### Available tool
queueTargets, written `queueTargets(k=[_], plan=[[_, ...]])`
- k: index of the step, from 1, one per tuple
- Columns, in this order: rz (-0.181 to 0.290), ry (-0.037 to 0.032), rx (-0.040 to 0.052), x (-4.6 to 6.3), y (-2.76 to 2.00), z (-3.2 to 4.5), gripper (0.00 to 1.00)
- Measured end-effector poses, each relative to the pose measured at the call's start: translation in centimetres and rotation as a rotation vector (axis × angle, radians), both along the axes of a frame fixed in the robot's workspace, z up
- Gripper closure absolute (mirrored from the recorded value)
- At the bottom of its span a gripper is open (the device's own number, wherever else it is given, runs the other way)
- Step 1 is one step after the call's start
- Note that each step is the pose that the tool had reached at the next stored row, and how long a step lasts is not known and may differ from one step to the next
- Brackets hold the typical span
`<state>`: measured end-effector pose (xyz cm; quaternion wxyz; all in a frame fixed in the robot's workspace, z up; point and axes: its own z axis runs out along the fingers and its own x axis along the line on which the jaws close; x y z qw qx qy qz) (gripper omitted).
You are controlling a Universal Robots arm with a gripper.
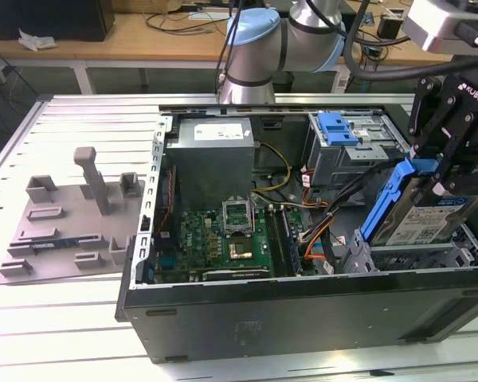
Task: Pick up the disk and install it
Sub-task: 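Insert the disk into the insertion slot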
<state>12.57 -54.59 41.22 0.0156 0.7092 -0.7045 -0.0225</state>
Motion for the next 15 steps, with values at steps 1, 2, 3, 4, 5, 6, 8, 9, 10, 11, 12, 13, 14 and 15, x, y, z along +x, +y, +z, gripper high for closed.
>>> queueTargets(k=[1, 2, 3, 4, 5, 6, 8, 9, 10, 11, 12, 13, 14, 15], plan=[[0.0, 0.0, 0.0001, 0.0, 0.0, -0.1, 0.63], [0.0, 0.0, 0.0001, 0.0, 0.0, -0.17, 0.63], [0.0, 0.0, 0.0001, 0.0, 0.0, -0.24, 0.63], [0.0, 0.0, 0.0001, 0.0, 0.0, -0.3, 0.63], [0.0, 0.0, 0.0001, 0.0, 0.0, -0.37, 0.63], [0.0, 0.0, 0.0001, 0.0, 0.0, -0.43, 0.63], [0.0, 0.0, 0.0001, 0.0, 0.0, -0.57, 0.63], [0.0, 0.0, 0.0001, 0.0, 0.0, -0.64, 0.63], [0.0, 0.0, 0.0001, 0.0, 0.0, -0.71, 0.63], [0.0, 0.0, 0.0001, 0.0, 0.0, -0.77, 0.63], [0.0, 0.0, 0.0001, 0.0, 0.0, -0.84, 0.63], [0.0, 0.0, 0.0, 0.0, 0.0, -0.9, 0.63], [0.0, 0.0, 0.0001, 0.0, 0.0, -1.0, 0.63], [0.0, 0.0, 0.0, 0.0, 0.0, -1.07, 0.63]])
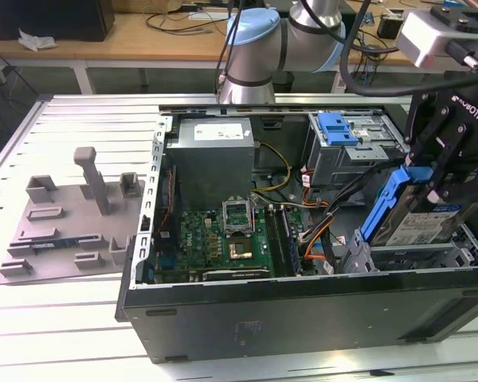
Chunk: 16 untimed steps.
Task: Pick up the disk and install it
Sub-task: 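Insert the disk into the insertion slot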
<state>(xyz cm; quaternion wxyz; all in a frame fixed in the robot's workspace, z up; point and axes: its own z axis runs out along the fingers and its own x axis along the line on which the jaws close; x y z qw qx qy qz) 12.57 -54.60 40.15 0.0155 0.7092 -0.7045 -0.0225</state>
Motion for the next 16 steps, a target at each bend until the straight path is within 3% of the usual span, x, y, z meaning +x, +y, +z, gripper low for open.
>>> queueTargets(k=[8, 11, 12, 16], plan=[[0.0, 0.0, 0.0, 0.0, 0.0, -0.54, 0.63], [0.0, -0.0001, 0.0, 0.0, 0.0, -0.61, 0.56], [0.0, 0.0, 0.0, 0.0, 0.0, -0.61, 0.49], [0.0, 0.0, 0.0, 0.0, 0.0, -0.62, 0.49]])
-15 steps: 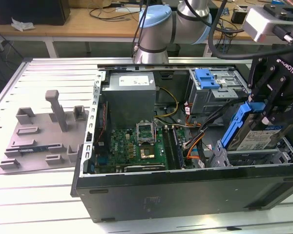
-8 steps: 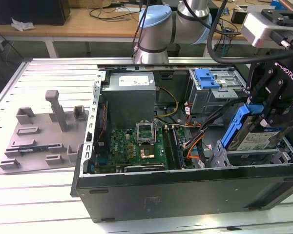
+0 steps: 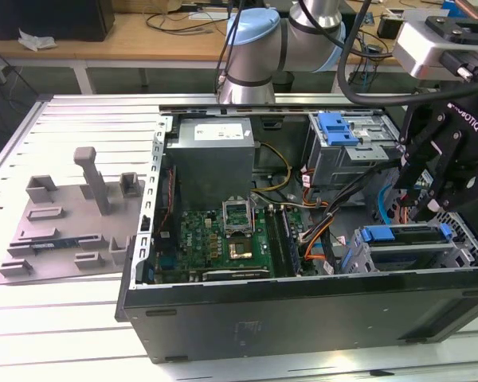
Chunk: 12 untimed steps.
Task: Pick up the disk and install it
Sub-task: 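Insert the disk into the insertion slot, then insert the first disk wire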
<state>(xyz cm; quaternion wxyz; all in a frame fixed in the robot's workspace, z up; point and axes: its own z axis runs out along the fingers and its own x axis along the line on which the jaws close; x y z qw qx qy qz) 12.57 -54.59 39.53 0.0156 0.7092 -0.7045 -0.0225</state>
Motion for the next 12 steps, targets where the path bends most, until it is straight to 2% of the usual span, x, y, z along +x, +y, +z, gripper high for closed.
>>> queueTargets(k=[12], plan=[[0.0, -0.0001, 0.0, 0.0, 0.0, -0.07, 0.49]])
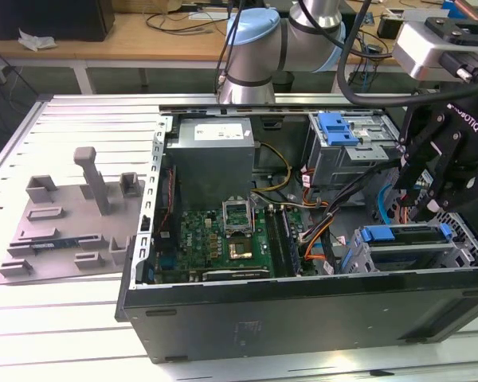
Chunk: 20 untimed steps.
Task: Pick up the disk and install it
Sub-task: 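Insert the first disk wire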
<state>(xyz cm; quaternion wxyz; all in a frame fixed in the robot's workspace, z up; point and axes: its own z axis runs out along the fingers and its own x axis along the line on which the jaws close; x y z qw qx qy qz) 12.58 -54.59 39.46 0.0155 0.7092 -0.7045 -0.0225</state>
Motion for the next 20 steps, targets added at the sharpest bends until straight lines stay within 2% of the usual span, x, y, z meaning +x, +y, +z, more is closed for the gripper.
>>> queueTargets(k=[2, 3, 4, 5, 8, 9, 10, 11, 12, 14, 17, 20], plan=[[0.0, 0.0, 0.0001, 0.0, 0.0, -0.01, 0.49], [0.0, 0.0, -0.0342, 0.0, 1.01, -0.01, 0.49], [0.0, 0.0002, -0.0608, 0.0, 1.81, -0.01, 0.49], [0.0, 0.0003, -0.0681, 0.1, 2.28, 0.0, 0.49], [0.001, 0.0013, -0.0812, 0.2, 2.91, 0.0, 0.49], [0.001, 0.002, -0.0984, 0.2, 3.44, -0.01, 0.49], [0.001, 0.003, -0.1268, 0.2, 4.24, 0.0, 0.49], [0.001, 0.0045, -0.1634, 0.3, 5.16, 0.0, 0.49], [0.002, 0.0066, -0.192, 0.3, 5.77, 0.0, 0.49], [0.002, 0.0098, -0.2268, 0.3, 6.37, 0.0, 0.49], [0.002, 0.0164, -0.2903, 0.3, 7.31, -0.01, 0.49], [0.003, 0.0244, -0.3487, 0.3, 8.05, 0.0, 0.49]])
